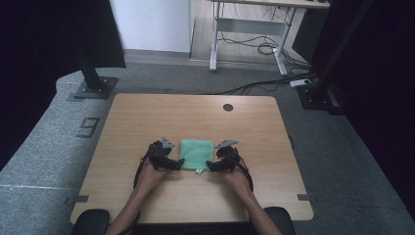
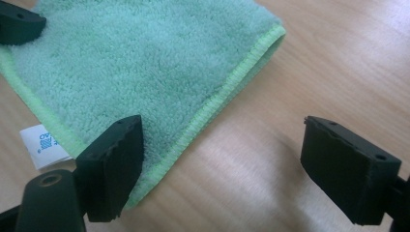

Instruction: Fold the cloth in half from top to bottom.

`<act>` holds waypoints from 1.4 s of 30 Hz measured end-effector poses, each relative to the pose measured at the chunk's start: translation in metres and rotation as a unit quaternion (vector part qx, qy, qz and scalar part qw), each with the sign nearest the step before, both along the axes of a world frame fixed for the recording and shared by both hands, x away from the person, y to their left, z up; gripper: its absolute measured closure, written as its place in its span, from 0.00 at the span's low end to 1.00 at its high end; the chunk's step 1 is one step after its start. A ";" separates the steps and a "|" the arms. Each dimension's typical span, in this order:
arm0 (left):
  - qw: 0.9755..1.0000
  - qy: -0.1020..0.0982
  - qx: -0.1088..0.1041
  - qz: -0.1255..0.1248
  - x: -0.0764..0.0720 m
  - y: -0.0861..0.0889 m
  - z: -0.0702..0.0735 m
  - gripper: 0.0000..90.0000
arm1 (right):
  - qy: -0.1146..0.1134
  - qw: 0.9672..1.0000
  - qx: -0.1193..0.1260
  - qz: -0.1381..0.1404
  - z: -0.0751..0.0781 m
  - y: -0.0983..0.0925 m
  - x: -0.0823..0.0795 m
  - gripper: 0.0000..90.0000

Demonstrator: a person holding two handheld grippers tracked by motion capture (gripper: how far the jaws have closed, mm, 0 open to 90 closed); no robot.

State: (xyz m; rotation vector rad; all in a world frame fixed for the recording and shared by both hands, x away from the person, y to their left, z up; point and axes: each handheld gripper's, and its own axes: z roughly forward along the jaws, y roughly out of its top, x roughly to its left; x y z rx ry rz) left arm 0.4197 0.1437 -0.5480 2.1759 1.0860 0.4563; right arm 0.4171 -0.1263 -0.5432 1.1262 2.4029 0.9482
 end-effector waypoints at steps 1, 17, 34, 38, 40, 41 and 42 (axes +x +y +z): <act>1.000 0.001 0.000 0.000 0.002 0.000 0.000 0.00 | -0.001 1.000 0.001 -0.001 0.000 0.000 0.002 0.18; 1.000 0.004 -0.007 -0.006 0.003 0.002 0.001 0.00 | 0.021 0.999 0.028 -0.006 -0.002 -0.005 0.010 0.18; 0.999 -0.006 -0.004 -0.046 -0.014 0.011 0.019 0.00 | 0.002 0.999 0.027 0.021 0.021 -0.002 -0.003 0.11; 0.999 -0.005 0.003 -0.051 -0.018 0.015 0.023 0.01 | 0.000 0.999 0.022 0.027 0.026 -0.006 -0.008 0.07; 0.999 -0.006 0.006 -0.054 -0.021 0.017 0.025 0.01 | -0.003 0.999 0.021 0.028 0.028 -0.008 -0.011 0.05; 0.998 -0.007 0.008 -0.055 -0.022 0.018 0.026 0.01 | -0.004 0.999 0.020 0.028 0.029 -0.010 -0.012 0.04; 0.998 -0.009 0.013 -0.055 -0.024 0.019 0.028 0.01 | -0.004 0.999 0.019 0.027 0.030 -0.011 -0.013 0.03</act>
